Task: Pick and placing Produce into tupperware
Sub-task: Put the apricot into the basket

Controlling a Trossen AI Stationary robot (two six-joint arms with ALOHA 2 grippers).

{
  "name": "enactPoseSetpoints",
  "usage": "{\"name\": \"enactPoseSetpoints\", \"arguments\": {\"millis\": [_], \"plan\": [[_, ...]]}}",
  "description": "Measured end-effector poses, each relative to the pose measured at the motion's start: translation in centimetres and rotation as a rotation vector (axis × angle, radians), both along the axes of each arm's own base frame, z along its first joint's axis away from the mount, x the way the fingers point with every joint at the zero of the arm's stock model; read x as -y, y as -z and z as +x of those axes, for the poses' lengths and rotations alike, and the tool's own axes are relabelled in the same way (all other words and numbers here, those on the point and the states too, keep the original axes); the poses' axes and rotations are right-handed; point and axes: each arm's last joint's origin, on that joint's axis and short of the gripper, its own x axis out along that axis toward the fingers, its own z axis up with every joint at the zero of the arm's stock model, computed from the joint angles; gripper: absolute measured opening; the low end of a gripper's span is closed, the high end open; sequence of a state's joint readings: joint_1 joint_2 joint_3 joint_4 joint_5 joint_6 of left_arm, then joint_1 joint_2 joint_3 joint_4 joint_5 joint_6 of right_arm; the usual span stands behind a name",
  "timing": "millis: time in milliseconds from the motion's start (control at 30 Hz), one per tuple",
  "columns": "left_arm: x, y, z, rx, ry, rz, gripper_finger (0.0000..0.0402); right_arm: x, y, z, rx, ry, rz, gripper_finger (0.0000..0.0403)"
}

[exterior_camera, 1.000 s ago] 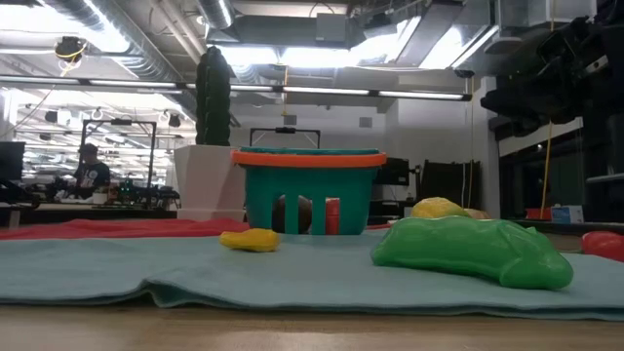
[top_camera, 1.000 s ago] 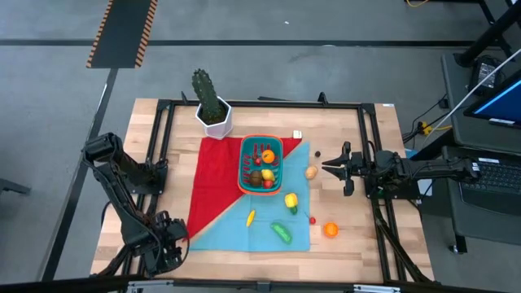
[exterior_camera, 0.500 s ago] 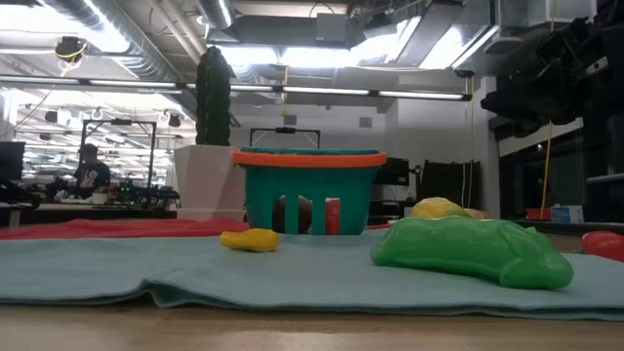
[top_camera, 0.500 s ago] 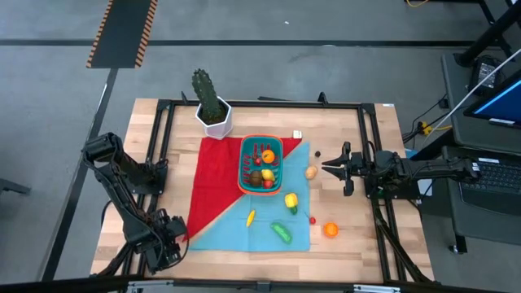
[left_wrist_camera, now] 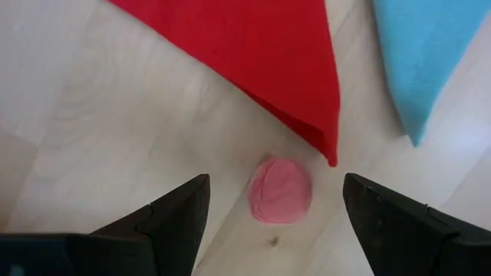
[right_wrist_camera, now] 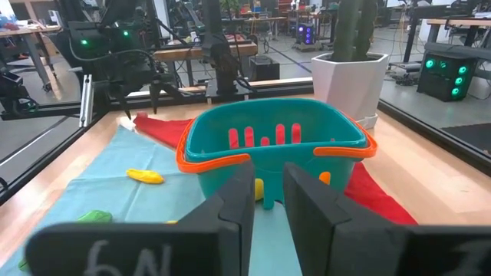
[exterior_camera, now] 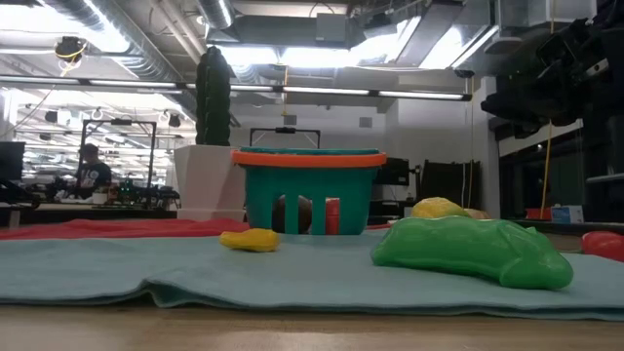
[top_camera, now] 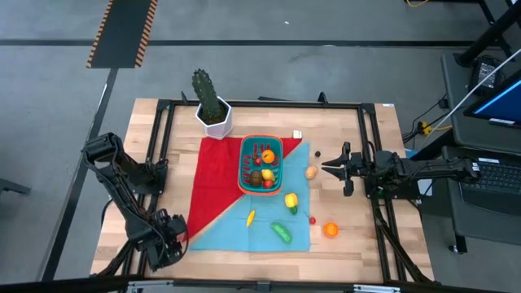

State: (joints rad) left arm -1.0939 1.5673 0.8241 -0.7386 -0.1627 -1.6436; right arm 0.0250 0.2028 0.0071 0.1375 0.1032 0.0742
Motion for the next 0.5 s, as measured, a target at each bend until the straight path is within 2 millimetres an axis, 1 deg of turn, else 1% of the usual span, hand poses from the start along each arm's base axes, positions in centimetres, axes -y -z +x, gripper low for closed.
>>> {"name": "enactPoseSetpoints", "arguments": {"millis": [267, 500], "plan": [[-0.4, 0.6, -0.2, -0.003, -0.03, -0.002, 0.0288, 0.0, 0.0, 0.0, -0.001, 0.0, 0.0, 0.0073], [-0.6, 1.2, -0.4, -0.024, -0.05, -0.038, 0.0288, 0.0, 0.0, 0.0, -0.001, 0.001, 0.0, 0.0073]]}}
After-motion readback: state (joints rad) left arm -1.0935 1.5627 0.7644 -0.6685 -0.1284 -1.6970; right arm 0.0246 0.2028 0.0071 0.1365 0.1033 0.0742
